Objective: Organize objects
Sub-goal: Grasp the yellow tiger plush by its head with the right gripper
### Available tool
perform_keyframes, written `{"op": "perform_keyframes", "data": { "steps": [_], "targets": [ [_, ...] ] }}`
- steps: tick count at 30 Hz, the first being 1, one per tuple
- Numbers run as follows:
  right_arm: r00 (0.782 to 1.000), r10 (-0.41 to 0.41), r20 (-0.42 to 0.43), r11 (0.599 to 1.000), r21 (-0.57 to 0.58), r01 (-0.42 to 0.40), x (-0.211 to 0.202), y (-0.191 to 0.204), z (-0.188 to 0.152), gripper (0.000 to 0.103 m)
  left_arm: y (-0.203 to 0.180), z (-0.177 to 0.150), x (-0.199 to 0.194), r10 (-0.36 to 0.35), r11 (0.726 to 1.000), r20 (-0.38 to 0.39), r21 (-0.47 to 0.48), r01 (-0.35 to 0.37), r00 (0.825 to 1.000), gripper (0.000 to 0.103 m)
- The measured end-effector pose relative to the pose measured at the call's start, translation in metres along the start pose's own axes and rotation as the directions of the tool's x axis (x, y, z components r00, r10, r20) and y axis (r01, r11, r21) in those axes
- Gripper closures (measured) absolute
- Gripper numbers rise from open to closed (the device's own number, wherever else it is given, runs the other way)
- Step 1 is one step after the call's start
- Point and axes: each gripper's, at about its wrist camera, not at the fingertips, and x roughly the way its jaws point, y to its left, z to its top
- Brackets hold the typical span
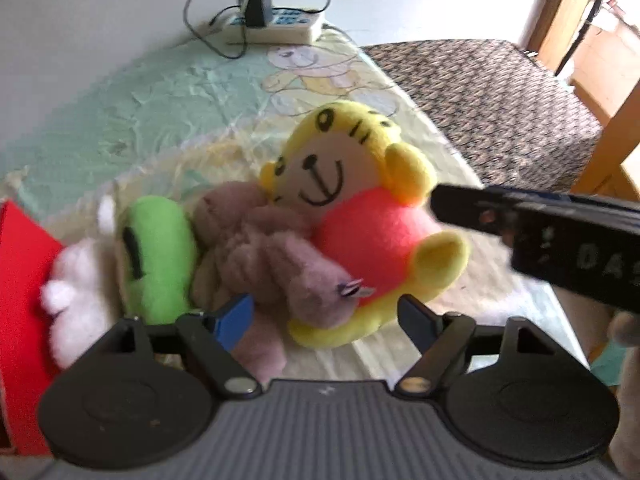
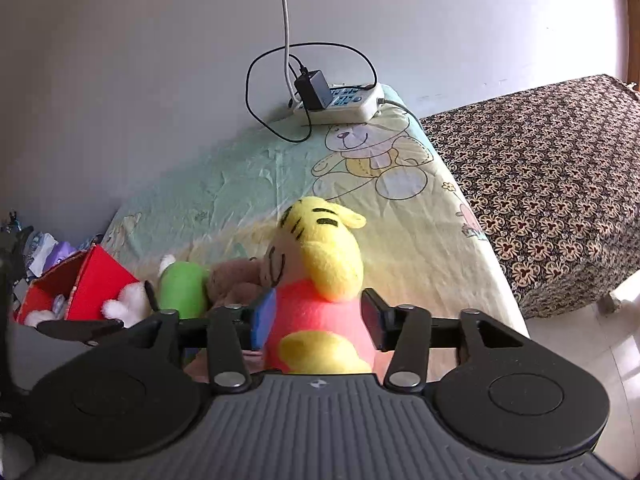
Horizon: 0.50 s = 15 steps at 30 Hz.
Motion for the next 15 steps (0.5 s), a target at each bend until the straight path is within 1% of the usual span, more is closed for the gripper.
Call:
{"op": "perform_keyframes", "data": {
  "steps": [3, 6, 10, 15],
  "targets": [
    [1.000, -0.014, -0.004, 1.000, 0.025, 0.014, 0.011, -0.008, 0.002, 0.049, -0.002, 0.004, 0.005, -0.040, 0.999, 0.012, 0.016, 0.040, 0.999, 0.024],
    [1.000, 0.011, -0.028, 0.998, 0.062, -0.009, 0.023, -0.014, 0.005, 0.048, -0.003, 0.009, 0.009, -0.064, 0.997, 0.031, 0.043, 0.063, 0.997, 0.024],
    [0.997, 0.050, -0.056, 0.994, 0.104, -0.044, 0.040, -0.021, 0.009, 0.048, 0.002, 0.013, 0.019, -0.127, 0.991, 0.028, 0.034, 0.126, 0.991, 0.024],
    [0.991, 0.085, -0.100, 0.988, 0.140, -0.070, 0.061, -0.026, 0.010, 0.048, 0.008, 0.016, 0.023, -0.167, 0.985, 0.053, 0.047, 0.164, 0.985, 0.022]
  ]
}}
